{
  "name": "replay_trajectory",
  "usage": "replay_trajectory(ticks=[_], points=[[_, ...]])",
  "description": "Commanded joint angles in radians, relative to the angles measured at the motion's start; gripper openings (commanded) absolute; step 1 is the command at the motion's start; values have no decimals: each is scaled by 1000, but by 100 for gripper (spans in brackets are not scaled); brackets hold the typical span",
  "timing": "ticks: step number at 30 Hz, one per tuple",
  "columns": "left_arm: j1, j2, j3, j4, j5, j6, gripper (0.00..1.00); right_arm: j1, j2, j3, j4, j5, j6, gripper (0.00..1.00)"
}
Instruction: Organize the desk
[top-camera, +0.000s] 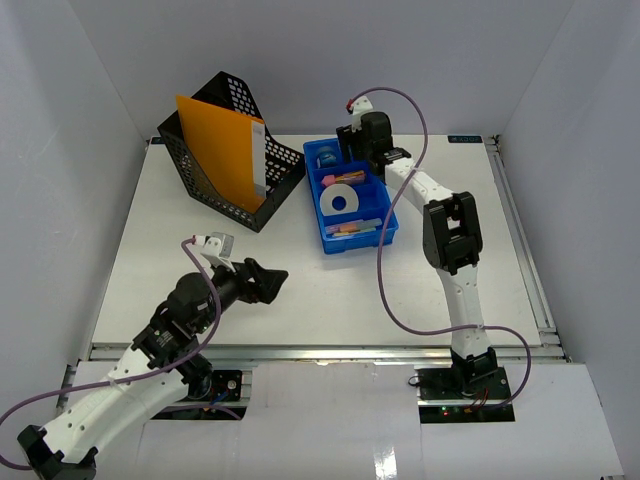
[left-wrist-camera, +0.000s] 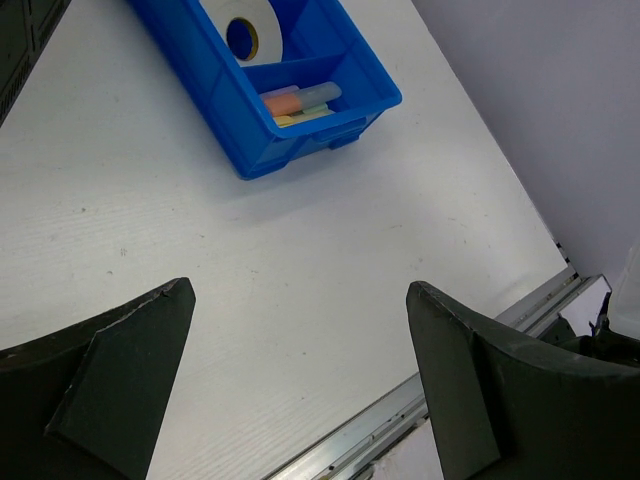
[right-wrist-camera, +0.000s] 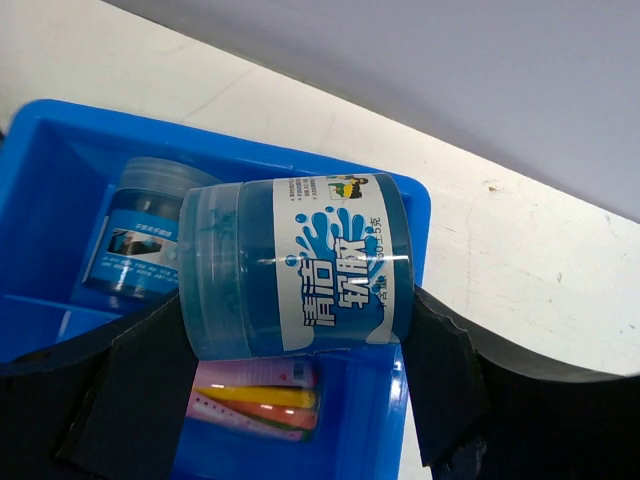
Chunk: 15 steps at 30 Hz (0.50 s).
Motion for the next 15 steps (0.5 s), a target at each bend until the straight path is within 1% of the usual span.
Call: replay_trajectory(ticks=[1,2,3,4,6,7,9,10,12,13,14,15], points=[[6,-16,-5,-35,-37,-24,98,13,28,80,181,85,-7,8],[7,-16,-7,-34,-39,-26,98,13,34,80,184,89,-7,8],[6,-17,-6,-34,-38,-27,98,13,38,78,191,92,-5,12],[6,-18,-5,-34,-37,-28,98,13,40,74,199,94,-4,18],[7,-18,-5,-38,-36,-28,98,13,41,64,215,91,-5,33],[7,-18,-2,-39,-35,-29,98,13,42,58,223,88,-7,45],[7,-20,2,-44,-28,-33,98,13,42,50,233,81,-11,63],[7,-21,2,-43,-27,-34,98,13,42,49,236,80,-11,66],[7,-27,6,-46,-21,-39,98,13,33,40,241,80,-9,83],[7,-31,9,-48,-19,-43,98,13,26,33,243,77,-9,90],[7,-36,11,-49,-15,-46,98,13,17,26,245,72,-9,95],[7,-41,13,-50,-11,-48,98,13,5,19,247,69,-10,98]])
